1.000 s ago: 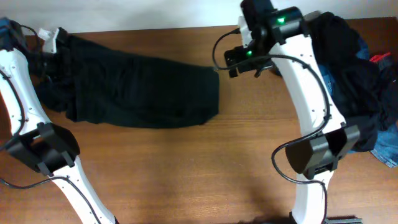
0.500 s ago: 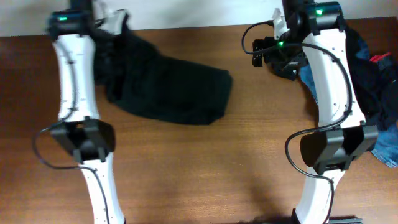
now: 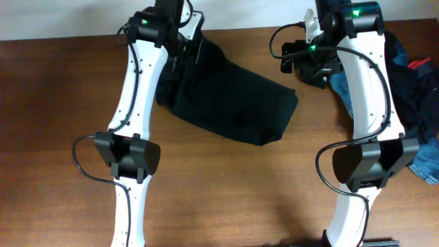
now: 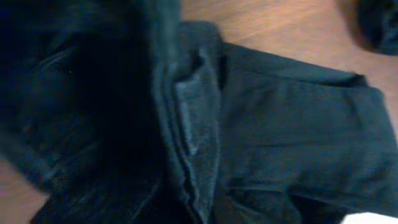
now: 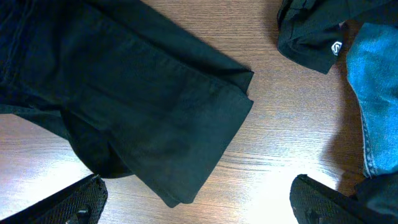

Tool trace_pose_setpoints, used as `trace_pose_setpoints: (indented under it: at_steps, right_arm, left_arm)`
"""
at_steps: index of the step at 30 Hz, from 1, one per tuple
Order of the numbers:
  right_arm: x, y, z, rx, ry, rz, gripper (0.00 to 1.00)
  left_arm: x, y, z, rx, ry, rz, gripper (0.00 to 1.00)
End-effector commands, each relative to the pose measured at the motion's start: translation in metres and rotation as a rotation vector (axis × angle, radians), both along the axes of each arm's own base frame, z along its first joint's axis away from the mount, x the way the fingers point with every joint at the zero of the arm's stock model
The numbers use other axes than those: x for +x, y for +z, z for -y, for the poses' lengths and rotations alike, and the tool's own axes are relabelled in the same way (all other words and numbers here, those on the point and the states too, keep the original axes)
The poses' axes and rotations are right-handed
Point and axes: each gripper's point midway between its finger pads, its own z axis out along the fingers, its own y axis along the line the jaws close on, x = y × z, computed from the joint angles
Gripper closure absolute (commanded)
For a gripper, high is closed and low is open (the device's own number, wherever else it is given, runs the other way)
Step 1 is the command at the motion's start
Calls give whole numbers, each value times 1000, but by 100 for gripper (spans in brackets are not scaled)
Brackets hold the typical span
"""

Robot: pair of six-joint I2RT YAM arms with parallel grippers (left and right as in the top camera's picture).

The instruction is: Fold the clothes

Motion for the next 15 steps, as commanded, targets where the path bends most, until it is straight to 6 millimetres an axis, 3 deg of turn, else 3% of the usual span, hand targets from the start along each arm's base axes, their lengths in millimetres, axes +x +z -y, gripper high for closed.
trace_pose_setpoints:
  at_steps: [1,5,8,10,13,15]
  right_arm:
    - [-2,8,-4,41,5,11,1]
    - [-5,0,-13,67,12,-21,1]
    - [-5,-15,-22,74,8,-62,11]
    - [-4,-26,-30,81,-2,-85,31]
    - [1,-52,-46,99,-39,-109,92]
    - [3,-65,-60,121,-24,-108,96]
  left_arm:
    - [11,10,-50,11,132,7,99]
    - [9,9,-90,-42,208,-48,99]
    - [8,11,-114,-74,247,-68,99]
    - [6,14,-126,-96,267,-74,99]
    - [0,17,-142,-93,293,-92,99]
    - [-4,15,-144,-82,278,-103,100]
